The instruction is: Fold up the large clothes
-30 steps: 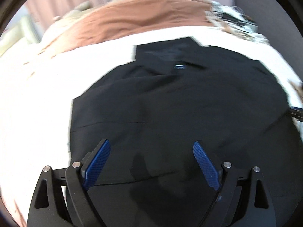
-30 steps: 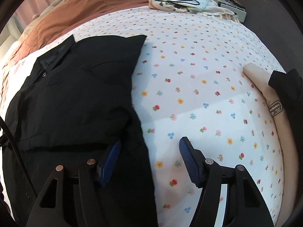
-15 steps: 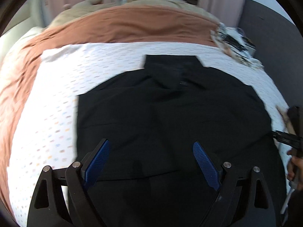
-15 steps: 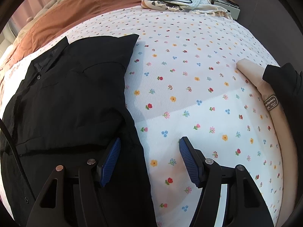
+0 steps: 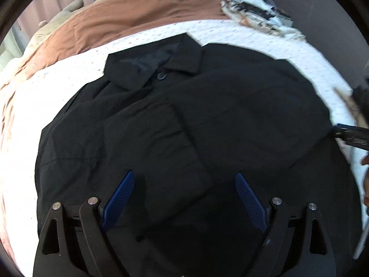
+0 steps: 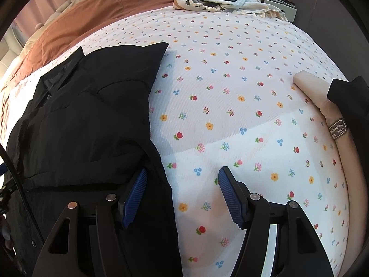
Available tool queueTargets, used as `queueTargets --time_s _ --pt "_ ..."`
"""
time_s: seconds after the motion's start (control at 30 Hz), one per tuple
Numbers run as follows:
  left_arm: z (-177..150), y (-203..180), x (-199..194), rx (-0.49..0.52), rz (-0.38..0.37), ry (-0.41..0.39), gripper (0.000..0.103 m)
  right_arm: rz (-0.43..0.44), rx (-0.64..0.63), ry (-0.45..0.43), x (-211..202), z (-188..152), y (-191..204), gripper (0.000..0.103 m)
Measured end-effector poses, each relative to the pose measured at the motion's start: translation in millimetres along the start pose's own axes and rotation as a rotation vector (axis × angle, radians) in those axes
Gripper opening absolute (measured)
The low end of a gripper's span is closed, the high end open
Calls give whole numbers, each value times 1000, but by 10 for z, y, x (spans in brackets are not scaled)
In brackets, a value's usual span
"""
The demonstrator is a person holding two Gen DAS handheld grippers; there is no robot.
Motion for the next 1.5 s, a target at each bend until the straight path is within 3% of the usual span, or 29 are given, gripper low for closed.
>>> queueTargets --time_s 0.13,0.43,0.57,0.7,1.07,1.4,1.43,1.47,1.5 --pt "7 295 25 -51 44 -5 91 0 -6 -1 2 2 -4 63" --pt "-261 1368 -183 -196 185 -8 91 -29 -8 3 -10 -8 31 63" --pt "-400 1713 -326 -274 159 -24 91 -42 -1 18 -75 -45 68 63" --pt "-513 1833 -483 -276 116 -64 91 -3 3 6 -228 -145 49 63" --pt "-1028 1847 -1045 -295 4 -161 91 41 -5 -108 -958 -613 -103 63" --pt "-1671 1883 -1488 -350 -75 -228 91 135 15 -120 -1510 -1269 -298 63" --pt "-1742 1892 -1511 -355 -83 -229 91 137 17 -118 -1546 -1329 -316 65" --pt "-1820 1895 -1528 -361 -96 -227 101 139 18 -119 -1587 -1412 -340 75" --pt "-1901 1897 -1548 -368 -106 -232 103 141 21 -121 -1620 -1462 -348 83"
Point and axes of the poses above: each gripper's, at about its wrist camera, not at the fingertips, and x roughly the way its jaws point, y to its left, z to its top, the point moved 5 cm from there along x, roughly the way its jaws point, and after that the axes turned 5 degrees about y, right-handed, at the moved point
